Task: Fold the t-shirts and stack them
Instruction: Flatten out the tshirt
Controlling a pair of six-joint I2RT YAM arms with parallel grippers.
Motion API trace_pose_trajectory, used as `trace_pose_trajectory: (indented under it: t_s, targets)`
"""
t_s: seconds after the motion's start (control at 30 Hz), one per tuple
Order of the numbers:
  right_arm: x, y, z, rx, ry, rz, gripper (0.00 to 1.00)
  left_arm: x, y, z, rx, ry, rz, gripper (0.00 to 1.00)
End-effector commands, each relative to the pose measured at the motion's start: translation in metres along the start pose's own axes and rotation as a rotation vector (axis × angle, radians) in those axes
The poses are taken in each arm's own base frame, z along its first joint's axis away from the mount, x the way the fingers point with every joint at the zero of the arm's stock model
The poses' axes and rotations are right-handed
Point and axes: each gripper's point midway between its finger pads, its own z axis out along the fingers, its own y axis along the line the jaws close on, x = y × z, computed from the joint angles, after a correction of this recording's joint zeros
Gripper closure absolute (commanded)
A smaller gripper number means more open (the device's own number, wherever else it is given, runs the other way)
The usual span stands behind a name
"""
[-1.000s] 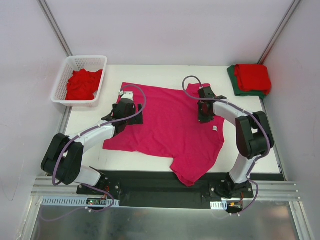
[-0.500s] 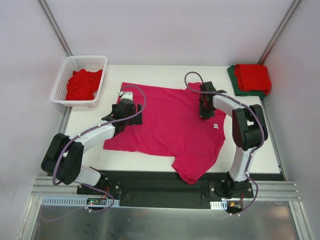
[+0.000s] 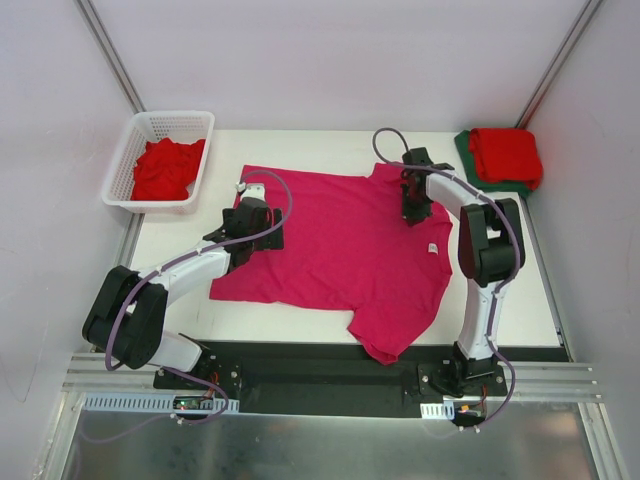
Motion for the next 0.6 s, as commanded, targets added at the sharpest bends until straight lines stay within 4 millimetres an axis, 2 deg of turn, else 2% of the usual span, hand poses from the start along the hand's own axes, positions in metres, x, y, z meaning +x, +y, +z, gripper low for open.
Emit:
trace_pose_trajectory:
  t_s: [0.0, 0.13, 0.2, 0.27, 0.4, 0.47, 0.57]
  targets:
    - [-0.014, -0.012, -0.005, 0.037, -0.001, -0.018, 0.99, -0.001, 0.003, 0.0, -0.029, -0.002, 0.013, 0.03]
    - [-0.014, -0.015, -0.013, 0.03, -0.032, -0.003, 0.99, -0.004, 0.002, -0.002, -0.024, -0.009, 0.009, 0.03]
    - [-0.017, -0.013, -0.026, 0.008, -0.066, 0.009, 0.99, -0.003, 0.002, -0.003, -0.02, -0.008, 0.008, 0.04]
    - [-0.012, -0.015, -0.035, 0.002, -0.072, 0.019, 0.99, -0.004, 0.0, -0.002, -0.014, -0.007, 0.007, 0.03]
    - [0.004, -0.012, -0.042, -0.037, -0.06, 0.03, 0.99, -0.003, -0.003, 0.002, -0.008, 0.004, 0.006, 0.05]
    - [0.012, -0.01, -0.042, -0.048, -0.054, 0.028, 0.99, -0.009, -0.008, 0.004, 0.006, 0.0, 0.006, 0.07]
    - [0.014, -0.008, -0.044, -0.058, -0.06, 0.026, 0.98, -0.015, -0.015, 0.007, 0.026, 0.0, 0.003, 0.07]
